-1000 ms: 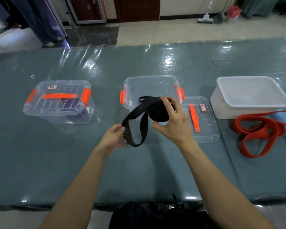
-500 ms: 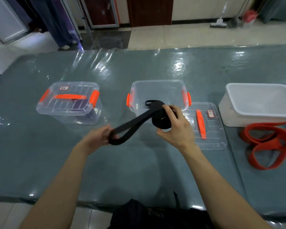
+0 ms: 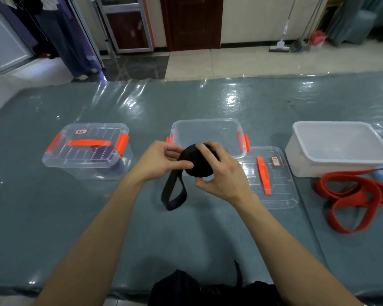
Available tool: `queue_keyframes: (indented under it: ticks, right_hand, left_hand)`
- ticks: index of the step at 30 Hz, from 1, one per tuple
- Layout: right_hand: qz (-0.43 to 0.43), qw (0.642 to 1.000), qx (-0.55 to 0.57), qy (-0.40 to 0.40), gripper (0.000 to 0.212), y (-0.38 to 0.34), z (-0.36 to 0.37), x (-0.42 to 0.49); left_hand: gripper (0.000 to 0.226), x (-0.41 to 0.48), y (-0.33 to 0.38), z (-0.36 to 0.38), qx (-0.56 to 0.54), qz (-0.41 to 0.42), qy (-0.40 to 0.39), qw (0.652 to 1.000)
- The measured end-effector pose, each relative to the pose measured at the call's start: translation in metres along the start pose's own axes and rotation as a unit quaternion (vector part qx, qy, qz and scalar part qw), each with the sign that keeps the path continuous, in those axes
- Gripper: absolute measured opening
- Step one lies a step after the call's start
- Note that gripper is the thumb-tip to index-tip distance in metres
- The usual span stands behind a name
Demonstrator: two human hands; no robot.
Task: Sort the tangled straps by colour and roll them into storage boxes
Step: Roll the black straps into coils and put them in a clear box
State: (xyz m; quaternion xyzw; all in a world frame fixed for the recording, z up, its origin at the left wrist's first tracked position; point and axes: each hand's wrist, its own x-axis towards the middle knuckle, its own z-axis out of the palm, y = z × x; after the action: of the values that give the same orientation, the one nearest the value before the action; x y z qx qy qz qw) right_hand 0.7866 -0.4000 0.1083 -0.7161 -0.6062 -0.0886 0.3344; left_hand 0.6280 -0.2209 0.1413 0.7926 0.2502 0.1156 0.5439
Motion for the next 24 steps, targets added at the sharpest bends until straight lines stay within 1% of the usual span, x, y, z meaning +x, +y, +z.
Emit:
queue_keyframes:
  ticks: [3,5,8,9,11,12,13,14,16,17,19,21,22,23,24]
  right_hand:
    - [0.019,1.0,0.004,0.01,0.078,-0.002,-0.004,0.001]
    - [0.032,0.999,0.01,0.018,0.079,-0.003,-0.005,0.004]
    - [0.045,0.999,0.025,0.014,0.08,-0.008,-0.005,0.008]
    - [0.054,0.998,0.032,-0.004,0.084,-0.008,-0.005,0.009]
    - [0.086,0.993,0.041,-0.073,0.103,-0.003,-0.008,0.012]
    - [0.109,0.986,0.051,-0.111,0.113,0.002,-0.011,0.015]
    - [0.132,0.979,0.067,-0.139,0.118,0.009,-0.014,0.019]
    - [0.149,0.973,0.083,-0.156,0.118,0.014,-0.017,0.023]
    - [0.162,0.962,0.102,-0.194,0.108,0.02,-0.02,0.032]
    - [0.162,0.957,0.111,-0.215,0.102,0.019,-0.019,0.036]
    - [0.165,0.946,0.142,-0.239,0.085,0.012,-0.012,0.042]
    - [0.183,0.933,0.207,-0.231,0.056,0.005,-0.005,0.044]
    - [0.197,0.924,0.24,-0.222,0.046,0.003,-0.003,0.044]
    - [0.209,0.916,0.271,-0.211,0.039,0.002,-0.003,0.044]
    - [0.218,0.906,0.302,-0.199,0.035,0.002,-0.004,0.045]
  left_hand:
    - [0.046,0.004,0.001,-0.001,-0.016,-0.005,-0.017,1.0]
    - [0.048,0.006,0.003,0.0,-0.037,-0.016,-0.015,0.999]
    - [0.047,0.009,0.009,-0.007,-0.01,-0.009,-0.003,1.0]
    - [0.044,0.01,0.012,-0.01,0.013,-0.01,-0.004,1.0]
    - [0.038,0.012,0.019,-0.017,0.077,-0.023,-0.017,0.997]
    - [0.036,0.013,0.024,-0.021,0.126,-0.027,-0.028,0.991]
    - [0.035,0.015,0.029,-0.024,0.189,-0.023,-0.038,0.981]
    - [0.034,0.017,0.034,-0.026,0.262,-0.009,-0.045,0.964]
    - [0.031,0.022,0.047,-0.027,0.399,0.034,-0.056,0.915]
    - [0.031,0.024,0.054,-0.027,0.443,0.05,-0.064,0.893]
    - [0.03,0.028,0.064,-0.026,0.483,0.062,-0.087,0.869]
    - [0.027,0.032,0.07,-0.027,0.488,0.068,-0.107,0.863]
    - [0.026,0.033,0.071,-0.029,0.48,0.068,-0.112,0.868]
    - [0.026,0.034,0.072,-0.033,0.459,0.063,-0.116,0.879]
    - [0.026,0.035,0.072,-0.038,0.421,0.052,-0.118,0.898]
